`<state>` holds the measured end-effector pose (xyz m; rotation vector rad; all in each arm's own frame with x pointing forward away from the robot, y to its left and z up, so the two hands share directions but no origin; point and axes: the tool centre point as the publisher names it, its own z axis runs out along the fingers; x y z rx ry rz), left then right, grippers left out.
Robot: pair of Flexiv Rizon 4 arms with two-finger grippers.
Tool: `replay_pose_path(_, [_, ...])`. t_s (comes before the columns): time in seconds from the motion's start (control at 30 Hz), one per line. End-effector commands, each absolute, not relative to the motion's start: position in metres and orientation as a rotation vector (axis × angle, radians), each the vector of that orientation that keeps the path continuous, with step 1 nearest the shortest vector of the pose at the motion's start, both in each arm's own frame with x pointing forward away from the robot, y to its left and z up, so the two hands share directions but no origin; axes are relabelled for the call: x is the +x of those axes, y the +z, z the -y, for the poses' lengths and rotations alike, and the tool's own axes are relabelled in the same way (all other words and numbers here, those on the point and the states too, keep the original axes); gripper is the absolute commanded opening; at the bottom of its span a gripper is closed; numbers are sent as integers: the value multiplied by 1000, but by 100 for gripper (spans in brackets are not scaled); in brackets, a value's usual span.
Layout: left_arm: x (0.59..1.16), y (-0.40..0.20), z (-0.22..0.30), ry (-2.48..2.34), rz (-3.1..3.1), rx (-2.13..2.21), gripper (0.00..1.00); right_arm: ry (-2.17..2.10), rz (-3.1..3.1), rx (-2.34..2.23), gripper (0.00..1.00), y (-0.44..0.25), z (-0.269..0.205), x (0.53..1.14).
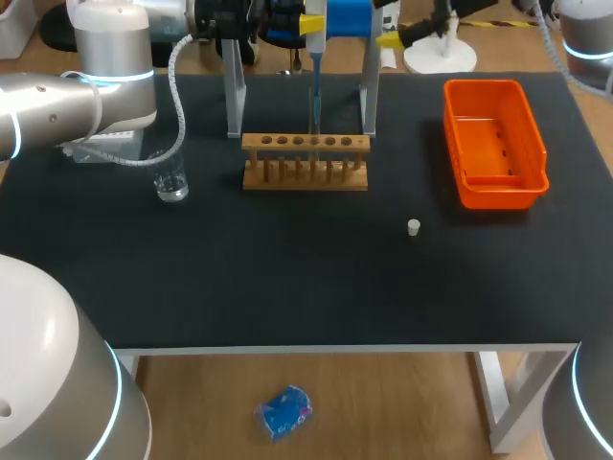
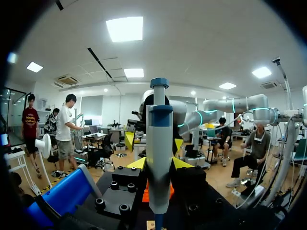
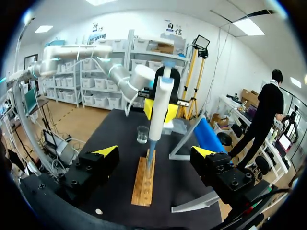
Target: Invert the test tube, pick up the pipette, mount the tip to pipette, aspirate from beaker and dispense into the tube, eject the tip, return the pipette, and cap with the stopper.
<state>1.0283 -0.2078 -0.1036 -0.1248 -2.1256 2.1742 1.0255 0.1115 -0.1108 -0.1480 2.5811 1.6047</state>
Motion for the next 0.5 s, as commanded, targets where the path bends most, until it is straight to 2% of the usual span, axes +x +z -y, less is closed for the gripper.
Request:
replay_pose_path(0.03, [1028, -103, 208, 2174, 2128, -124, 0, 1650, -2558, -133, 100, -93, -107, 1023])
replay_pose_path(0.4, [1028, -103, 208, 2174, 2128, -124, 0, 1780, -2483, -161, 100, -35, -122, 1036])
replay_pose_path(0.43, [1028, -103, 208, 2174, 2128, -124, 0, 1796, -2478, -170, 72, -30, -124, 1036])
replay_pose_path(0.47, [1028, -103, 208, 2174, 2128, -124, 0, 1794, -2478, -168, 22, -25, -125, 1037])
replay_pose_path(0.5, [1028, -103, 208, 2174, 2128, -124, 0, 1789, -2468, -175, 0, -21, -126, 1037])
